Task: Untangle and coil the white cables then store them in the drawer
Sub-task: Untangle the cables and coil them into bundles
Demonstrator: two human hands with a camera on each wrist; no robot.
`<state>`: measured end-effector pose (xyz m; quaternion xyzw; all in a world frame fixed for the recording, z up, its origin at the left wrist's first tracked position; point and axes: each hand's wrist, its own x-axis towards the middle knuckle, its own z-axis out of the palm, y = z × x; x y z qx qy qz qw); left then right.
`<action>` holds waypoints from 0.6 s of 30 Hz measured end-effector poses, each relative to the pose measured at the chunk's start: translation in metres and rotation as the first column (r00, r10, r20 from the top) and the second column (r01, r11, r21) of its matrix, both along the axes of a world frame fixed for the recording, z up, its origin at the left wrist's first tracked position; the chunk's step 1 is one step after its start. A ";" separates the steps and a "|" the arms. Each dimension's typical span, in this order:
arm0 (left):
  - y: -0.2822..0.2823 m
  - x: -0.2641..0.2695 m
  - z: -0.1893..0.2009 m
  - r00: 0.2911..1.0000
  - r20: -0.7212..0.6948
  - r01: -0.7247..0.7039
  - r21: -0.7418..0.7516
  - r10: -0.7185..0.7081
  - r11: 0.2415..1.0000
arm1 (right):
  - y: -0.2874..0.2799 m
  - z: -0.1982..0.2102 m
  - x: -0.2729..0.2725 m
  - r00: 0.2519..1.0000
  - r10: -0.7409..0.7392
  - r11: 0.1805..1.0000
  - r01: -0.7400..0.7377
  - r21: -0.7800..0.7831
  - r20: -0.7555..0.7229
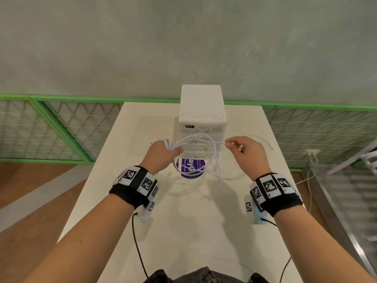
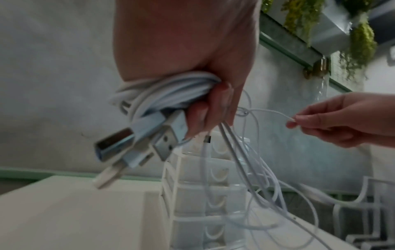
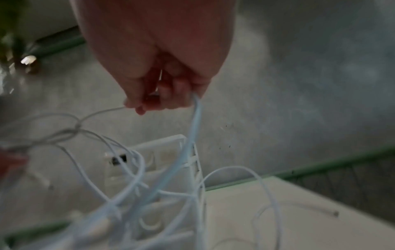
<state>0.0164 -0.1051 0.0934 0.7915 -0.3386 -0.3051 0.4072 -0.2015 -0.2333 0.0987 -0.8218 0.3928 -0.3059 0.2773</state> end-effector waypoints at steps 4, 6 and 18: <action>0.001 0.008 -0.005 0.998 -0.065 -0.010 -0.006 0.010 1.000 | 0.002 -0.013 -0.008 0.944 -0.084 0.995 0.098 0.027 -0.320; 0.001 0.006 -0.009 0.992 -0.126 0.008 0.006 -0.008 1.000 | 0.007 -0.022 -0.005 0.972 -0.070 0.996 0.080 0.036 -0.225; 0.001 -0.038 -0.014 0.761 0.552 0.274 0.201 -0.339 0.941 | 0.046 -0.034 0.042 0.993 0.059 0.967 -0.084 0.240 0.107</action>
